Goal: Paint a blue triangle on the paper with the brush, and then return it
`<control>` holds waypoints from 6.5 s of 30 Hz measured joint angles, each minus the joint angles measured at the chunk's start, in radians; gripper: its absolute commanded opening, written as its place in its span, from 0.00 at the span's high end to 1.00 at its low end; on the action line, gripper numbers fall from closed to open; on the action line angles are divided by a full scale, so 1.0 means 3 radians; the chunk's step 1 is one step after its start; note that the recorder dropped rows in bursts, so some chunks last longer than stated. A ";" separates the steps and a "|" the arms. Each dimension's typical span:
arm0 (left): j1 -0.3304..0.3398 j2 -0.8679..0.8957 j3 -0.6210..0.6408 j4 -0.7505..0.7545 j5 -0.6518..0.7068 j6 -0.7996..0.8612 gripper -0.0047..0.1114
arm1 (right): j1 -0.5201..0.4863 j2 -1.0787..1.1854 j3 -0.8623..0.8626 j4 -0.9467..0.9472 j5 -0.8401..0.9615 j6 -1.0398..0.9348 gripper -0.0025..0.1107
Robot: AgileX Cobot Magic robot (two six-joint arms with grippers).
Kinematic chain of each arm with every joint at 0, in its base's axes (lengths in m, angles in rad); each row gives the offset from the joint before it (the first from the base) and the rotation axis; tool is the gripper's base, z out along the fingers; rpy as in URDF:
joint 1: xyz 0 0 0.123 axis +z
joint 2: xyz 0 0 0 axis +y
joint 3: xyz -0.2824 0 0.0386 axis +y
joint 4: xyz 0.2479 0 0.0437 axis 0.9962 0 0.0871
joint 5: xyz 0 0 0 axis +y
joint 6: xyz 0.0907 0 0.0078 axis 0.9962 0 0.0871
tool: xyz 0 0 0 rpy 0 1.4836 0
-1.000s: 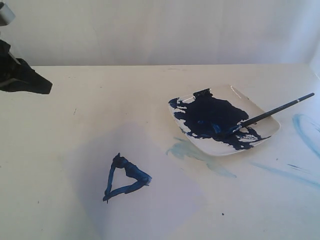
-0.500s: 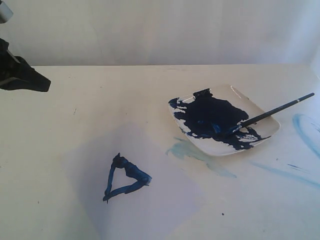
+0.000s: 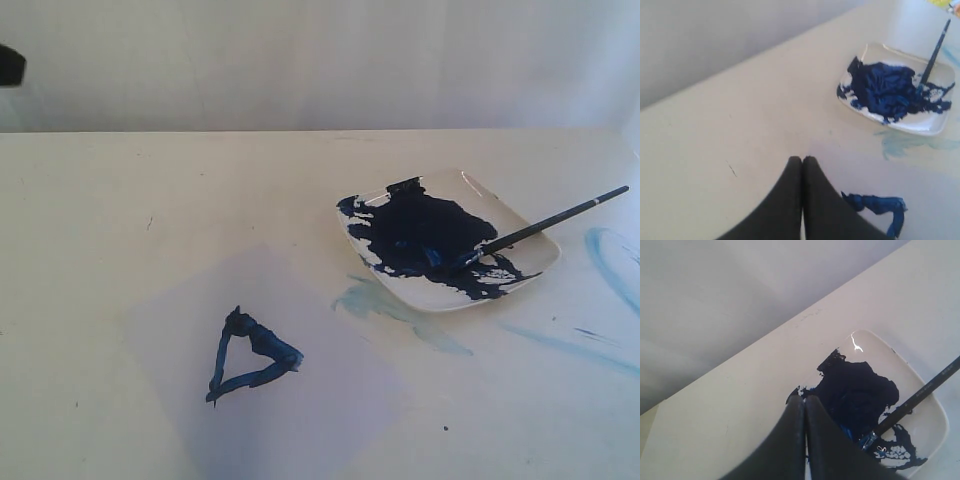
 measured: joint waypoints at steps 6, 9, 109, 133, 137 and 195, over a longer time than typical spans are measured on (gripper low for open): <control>0.0000 -0.0715 0.0000 0.0008 -0.0269 0.0000 0.96 | 0.0000 0.0000 0.0000 -0.0006 0.0000 0.0000 0.98; 0.0000 -0.1053 0.0000 0.0013 -0.0327 0.0000 0.96 | 0.0000 0.0000 0.0000 -0.0006 0.0000 0.0000 0.98; -0.0116 -0.3465 0.3724 0.2267 -0.1433 -0.2844 0.96 | 0.0000 0.0000 0.0010 -0.0006 -0.0006 0.0000 0.98; -0.0116 -0.3465 0.3724 0.2292 -0.1547 -0.3024 0.96 | 0.0000 0.0000 0.0010 -0.0006 -0.0006 0.0000 0.98; -0.0116 -0.3465 0.3724 0.2292 -0.1547 -0.3024 0.96 | 0.0000 0.0000 0.0010 -0.0006 -0.0006 0.0000 0.98; -0.0116 -0.3465 0.3724 0.2292 -0.1555 -0.3031 0.96 | 0.1680 -0.4858 0.1937 -0.1409 -0.2316 0.0695 0.98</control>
